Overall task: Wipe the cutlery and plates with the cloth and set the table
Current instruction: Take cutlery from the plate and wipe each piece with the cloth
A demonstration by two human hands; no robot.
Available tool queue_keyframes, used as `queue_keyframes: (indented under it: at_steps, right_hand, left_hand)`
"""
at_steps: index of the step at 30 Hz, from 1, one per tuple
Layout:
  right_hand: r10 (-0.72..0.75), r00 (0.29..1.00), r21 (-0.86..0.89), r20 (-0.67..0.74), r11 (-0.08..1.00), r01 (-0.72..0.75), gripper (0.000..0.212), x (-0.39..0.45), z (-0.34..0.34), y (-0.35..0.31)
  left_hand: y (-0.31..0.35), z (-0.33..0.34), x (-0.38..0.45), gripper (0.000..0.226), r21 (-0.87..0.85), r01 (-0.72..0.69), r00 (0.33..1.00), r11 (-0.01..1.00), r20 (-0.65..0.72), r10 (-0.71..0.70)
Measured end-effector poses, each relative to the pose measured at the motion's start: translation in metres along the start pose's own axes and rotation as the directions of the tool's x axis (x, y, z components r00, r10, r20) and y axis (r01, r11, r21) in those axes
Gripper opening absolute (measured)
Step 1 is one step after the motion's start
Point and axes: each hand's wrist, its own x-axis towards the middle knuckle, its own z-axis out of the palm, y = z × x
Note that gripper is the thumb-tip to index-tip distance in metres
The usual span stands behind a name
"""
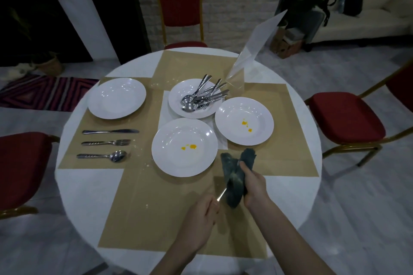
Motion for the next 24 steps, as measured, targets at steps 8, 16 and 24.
queue_keyframes:
  at_steps: [8, 16, 24]
  right_hand:
    - [-0.05, 0.999, 0.067, 0.003, 0.997, 0.05, 0.024, 0.013, 0.003, -0.012]
    - [-0.043, 0.966, -0.071, 0.255, 0.995, 0.063, 0.025, -0.04, 0.021, 0.043]
    - [-0.164, 0.971, -0.029, 0.174, 0.985, 0.172, 0.029, -0.036, 0.013, 0.006]
  left_hand:
    - [0.003, -0.009, 0.005, 0.028, -0.027, 0.001, 0.998, 1.0, -0.064, -0.003]
    - [-0.013, -0.003, 0.013, 0.026, -0.083, 0.098, 0.986, 0.992, -0.124, -0.107]
    - [0.0, -0.01, 0.011, 0.035, 0.008, -0.042, 0.998, 0.999, 0.047, 0.042]
